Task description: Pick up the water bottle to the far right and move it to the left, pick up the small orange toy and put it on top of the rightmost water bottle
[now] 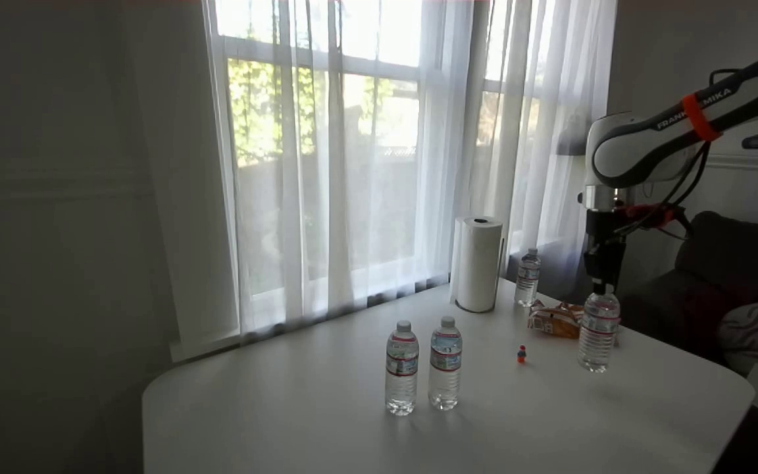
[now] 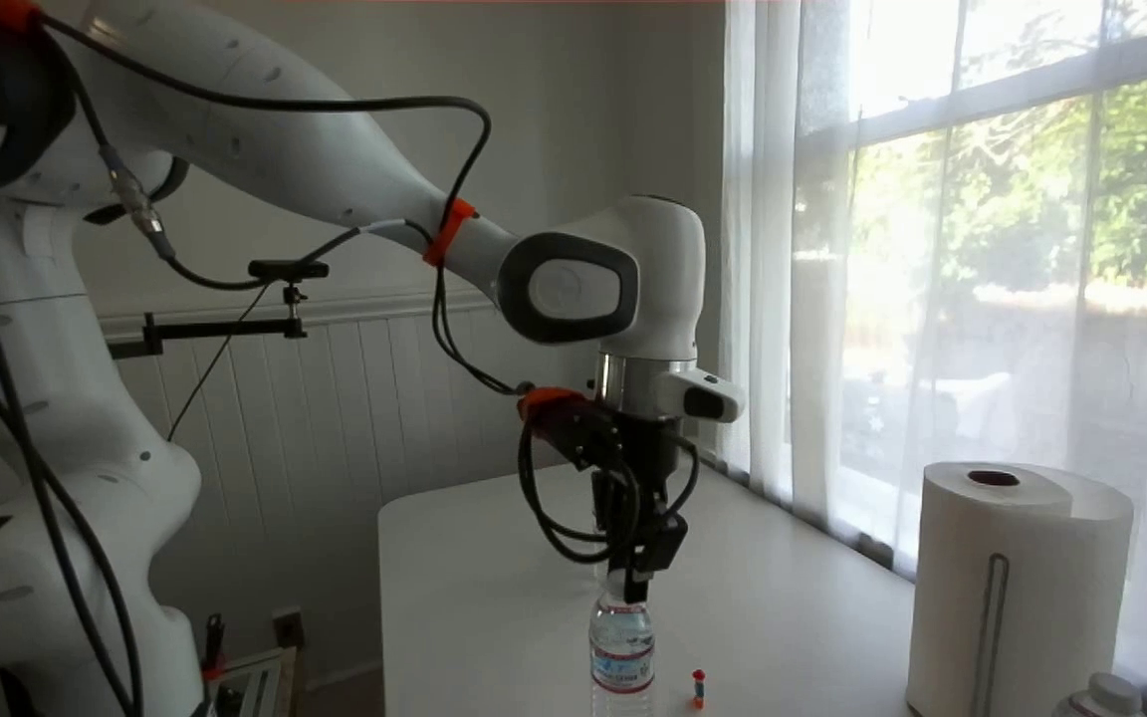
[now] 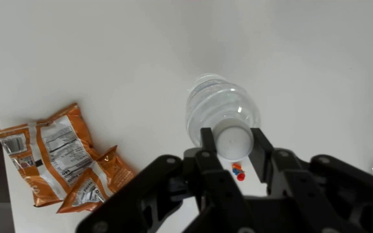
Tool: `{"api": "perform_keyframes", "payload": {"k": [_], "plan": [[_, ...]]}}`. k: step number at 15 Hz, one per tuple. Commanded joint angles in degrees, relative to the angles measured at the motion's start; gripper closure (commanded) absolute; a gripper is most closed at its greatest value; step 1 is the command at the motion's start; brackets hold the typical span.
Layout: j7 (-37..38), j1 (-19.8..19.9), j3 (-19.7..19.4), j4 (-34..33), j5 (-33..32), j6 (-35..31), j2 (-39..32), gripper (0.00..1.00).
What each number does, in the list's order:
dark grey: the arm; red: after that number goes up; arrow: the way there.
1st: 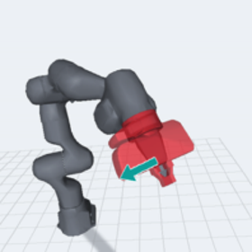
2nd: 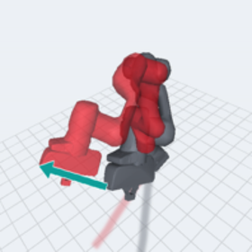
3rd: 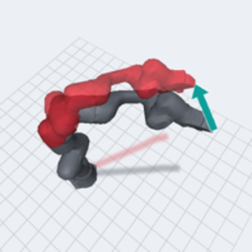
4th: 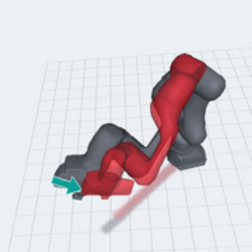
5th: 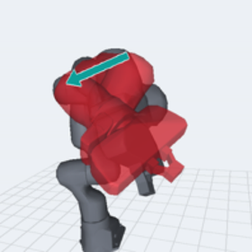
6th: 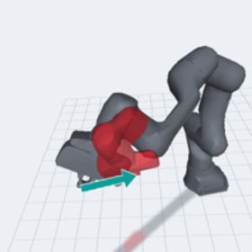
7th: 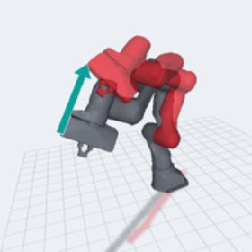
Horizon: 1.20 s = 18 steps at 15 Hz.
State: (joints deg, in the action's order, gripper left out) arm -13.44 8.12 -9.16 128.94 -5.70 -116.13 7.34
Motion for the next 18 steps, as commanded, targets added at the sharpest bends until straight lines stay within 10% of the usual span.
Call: {"api": "perform_keyframes", "payload": {"k": [1, 15, 16, 17, 18], "plan": [[-0.8, -2.5, 2.3, 0.7, 0.3, 0.4, 1.9, 0.92], [-3.7, -7.3, 7.0, 2.4, 1.5, -12.7, -3.8, 0.92], [-3.9, -7.2, 7.0, 2.4, 1.8, -13.2, -4.2, 0.83], [-3.7, -7.1, 7.0, 2.4, 1.6, -13.3, -4.0, 0.44], [-3.8, -7.0, 6.9, 2.4, 1.9, -13.5, -3.8, 0.42]]}}
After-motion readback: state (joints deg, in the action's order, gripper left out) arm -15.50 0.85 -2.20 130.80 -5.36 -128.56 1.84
